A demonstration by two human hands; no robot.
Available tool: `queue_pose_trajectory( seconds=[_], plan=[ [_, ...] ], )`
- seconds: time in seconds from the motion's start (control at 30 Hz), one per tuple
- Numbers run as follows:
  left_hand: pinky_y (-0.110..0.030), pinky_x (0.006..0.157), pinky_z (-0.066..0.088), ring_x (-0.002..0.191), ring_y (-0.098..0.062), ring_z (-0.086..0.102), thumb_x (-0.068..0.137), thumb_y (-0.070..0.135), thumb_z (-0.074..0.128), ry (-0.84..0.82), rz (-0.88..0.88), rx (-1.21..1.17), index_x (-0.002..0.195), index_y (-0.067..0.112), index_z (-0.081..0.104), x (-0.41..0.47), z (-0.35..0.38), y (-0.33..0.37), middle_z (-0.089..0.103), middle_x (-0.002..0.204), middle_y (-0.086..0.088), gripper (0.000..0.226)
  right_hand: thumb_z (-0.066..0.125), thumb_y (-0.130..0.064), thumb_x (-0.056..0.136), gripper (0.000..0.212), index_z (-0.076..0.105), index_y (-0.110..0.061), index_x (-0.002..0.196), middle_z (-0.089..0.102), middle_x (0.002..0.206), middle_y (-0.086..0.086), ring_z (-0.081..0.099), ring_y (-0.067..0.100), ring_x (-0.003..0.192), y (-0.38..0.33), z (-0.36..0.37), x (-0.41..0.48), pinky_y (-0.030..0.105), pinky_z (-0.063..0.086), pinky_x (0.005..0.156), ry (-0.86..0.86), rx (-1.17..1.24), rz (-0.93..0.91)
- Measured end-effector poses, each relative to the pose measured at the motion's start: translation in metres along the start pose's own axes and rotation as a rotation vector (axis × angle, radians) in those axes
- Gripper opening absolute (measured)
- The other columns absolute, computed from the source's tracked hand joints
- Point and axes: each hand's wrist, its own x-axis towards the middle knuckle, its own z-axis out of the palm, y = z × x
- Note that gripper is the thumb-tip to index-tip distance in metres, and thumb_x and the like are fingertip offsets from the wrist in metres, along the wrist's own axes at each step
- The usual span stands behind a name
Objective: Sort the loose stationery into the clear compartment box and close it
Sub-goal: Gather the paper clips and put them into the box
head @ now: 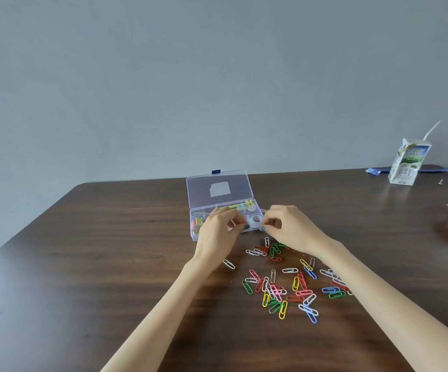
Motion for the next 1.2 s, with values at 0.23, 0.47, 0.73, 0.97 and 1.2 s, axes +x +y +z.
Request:
queue_pose_trajectory(
  seconds=[0.23,0.47,0.73,0.97,1.2],
  plan=[
    [-0.035,0.073,0.052,0.075,-0.011,0.054,0.087,0.019,0.065,-0.102,0.005,0.008,0.088,0.023,0.069,-0.031,-0.001,0.007,0.062,0.089,0.01,0.006,0.06,-0.019,0.088,0.014,0.071,-0.023,0.095,0.056,0.092,-0.01,0.056,0.007,0.08,-0.009,-0.002,-0.039,0.028,0.048,0.073,-0.109,-0.049,-0.01],
    [-0.032,0.083,0.046,0.099,-0.013,0.052,0.093,0.02,0.056,-0.072,0.11,0.118,0.102,0.022,0.066,-0.063,-0.011,0.01,0.059,0.102,0.01,0.014,0.055,-0.022,0.091,0.018,0.067,-0.028,0.103,0.055,0.103,-0.011,0.051,0.001,0.087,-0.012,-0.005,-0.07,0.028,0.046,0.076,-0.004,-0.017,-0.008],
    [-0.03,0.114,0.027,0.142,-0.014,0.028,0.1,0.042,0.036,-0.275,0.033,0.394,0.145,0.021,0.035,-0.09,-0.029,-0.006,0.033,0.153,0.005,0.049,0.027,-0.058,0.096,0.072,0.008,-0.019,0.153,0.0,0.161,-0.008,-0.002,0.006,0.148,-0.02,0.0,-0.095,0.031,0.006,0.119,-0.293,-0.177,0.16],
    [-0.022,0.118,-0.002,0.148,-0.006,-0.001,0.102,0.043,0.023,-0.462,0.03,0.331,0.154,0.02,0.003,-0.095,-0.027,0.016,0.005,0.162,0.003,0.06,0.033,-0.033,0.101,0.053,0.019,-0.022,0.151,0.016,0.159,-0.007,0.016,0.009,0.146,-0.034,0.008,-0.1,0.034,0.02,0.118,-0.189,0.085,0.142],
    [-0.037,0.118,0.021,0.147,-0.015,0.016,0.1,0.04,0.036,-0.463,0.001,0.099,0.15,0.038,0.006,-0.095,-0.016,0.027,0.02,0.159,0.009,0.059,0.035,0.014,0.086,0.049,0.054,-0.014,0.121,0.057,0.128,0.002,0.054,0.012,0.119,-0.02,-0.005,-0.103,0.027,0.042,0.104,0.125,0.319,0.177]
  ],
)
